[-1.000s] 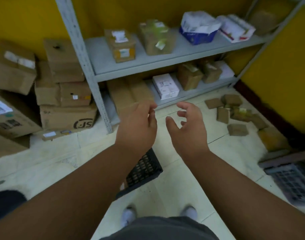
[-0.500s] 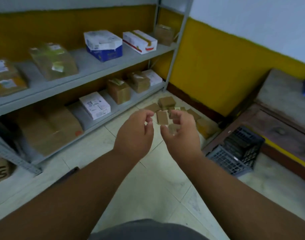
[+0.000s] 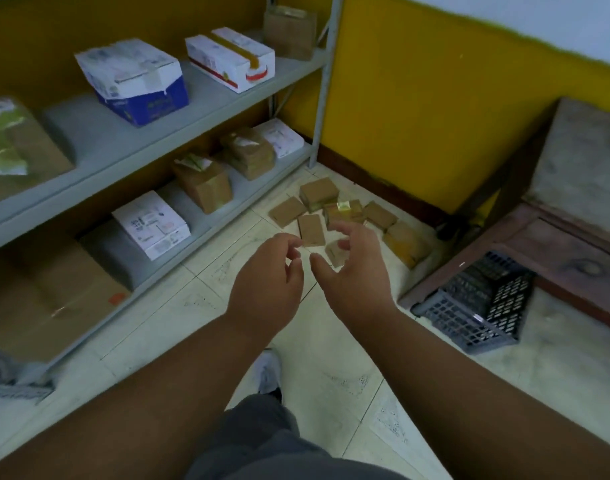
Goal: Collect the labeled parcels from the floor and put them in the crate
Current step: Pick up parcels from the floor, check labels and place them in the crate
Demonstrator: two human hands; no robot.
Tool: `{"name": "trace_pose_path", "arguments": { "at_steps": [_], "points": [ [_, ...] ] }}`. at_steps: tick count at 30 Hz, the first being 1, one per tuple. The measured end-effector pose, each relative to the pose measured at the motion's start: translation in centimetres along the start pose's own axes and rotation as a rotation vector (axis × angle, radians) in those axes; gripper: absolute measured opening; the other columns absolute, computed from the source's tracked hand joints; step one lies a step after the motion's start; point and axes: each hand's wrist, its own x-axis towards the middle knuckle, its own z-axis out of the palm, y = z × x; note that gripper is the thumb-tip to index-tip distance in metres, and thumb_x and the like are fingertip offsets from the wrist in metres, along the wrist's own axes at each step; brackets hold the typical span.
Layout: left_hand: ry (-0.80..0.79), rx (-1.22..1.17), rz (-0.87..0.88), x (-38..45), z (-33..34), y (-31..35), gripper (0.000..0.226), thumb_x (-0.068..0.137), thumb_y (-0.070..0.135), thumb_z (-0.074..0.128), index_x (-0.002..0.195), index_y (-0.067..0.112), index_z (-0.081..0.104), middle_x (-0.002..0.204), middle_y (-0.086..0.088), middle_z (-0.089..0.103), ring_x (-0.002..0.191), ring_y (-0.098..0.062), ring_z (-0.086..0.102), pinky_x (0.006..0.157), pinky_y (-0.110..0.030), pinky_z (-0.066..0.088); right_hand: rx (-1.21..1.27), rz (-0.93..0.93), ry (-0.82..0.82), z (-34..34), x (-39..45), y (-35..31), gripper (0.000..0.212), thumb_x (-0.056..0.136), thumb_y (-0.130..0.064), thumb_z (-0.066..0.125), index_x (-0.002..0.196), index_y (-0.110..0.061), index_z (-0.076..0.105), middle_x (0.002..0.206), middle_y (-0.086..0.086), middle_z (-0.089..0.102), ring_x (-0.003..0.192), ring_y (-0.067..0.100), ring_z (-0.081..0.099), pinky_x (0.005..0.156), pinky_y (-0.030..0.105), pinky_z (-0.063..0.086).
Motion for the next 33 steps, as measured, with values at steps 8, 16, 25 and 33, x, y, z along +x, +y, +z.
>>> {"name": "trace_pose_path", "arguments": {
  "at_steps": [8,16,25,33],
  "points": [
    [-0.151,0.048,0.028,19.7,4.3,-1.9,0.021,0.097,0.021,0.05,0.117,0.022,0.056,0.098,0.004,0.063,0.078,-0.012,0.059,0.068,-0.033,0.051,-0.094,0.089,0.001,-0.9,17.3,2.0,0.056,0.084,-0.031,0.074,0.135,-0.027,0.05,0.123,-0.011,0.048,0.114,0.006,0.048,0.095,0.033,0.05],
    [-0.32,0.046,-0.045,32.5,9.7,-3.5,0.03,0.098,0.024,0.051,0.128,0.026,0.052,0.1,0.01,0.061,0.082,-0.01,0.06,0.073,-0.042,0.056,-0.073,0.207,-0.028,1.7,30.0,8.2,0.06,0.083,-0.037,0.074,0.137,-0.029,0.048,0.133,-0.007,0.051,0.119,0.009,0.05,0.096,0.042,0.052],
    [-0.208,0.046,-0.222,47.3,21.5,-8.1,0.03,0.096,0.02,0.053,0.125,0.026,0.054,0.106,0.005,0.063,0.087,-0.015,0.061,0.075,-0.038,0.054,-0.066,0.188,-0.25,6.1,48.9,19.9,0.051,0.086,-0.03,0.071,0.133,-0.021,0.053,0.132,0.0,0.053,0.119,0.015,0.053,0.098,0.041,0.051],
    [-0.212,0.031,-0.463,54.5,36.3,-19.2,0.028,0.099,0.017,0.045,0.126,0.025,0.051,0.113,0.005,0.066,0.097,-0.013,0.063,0.082,-0.034,0.053,-0.07,0.373,-0.351,17.6,56.5,35.5,0.056,0.086,-0.036,0.072,0.136,-0.028,0.049,0.133,-0.007,0.054,0.115,0.012,0.056,0.094,0.04,0.053]
  ]
}}
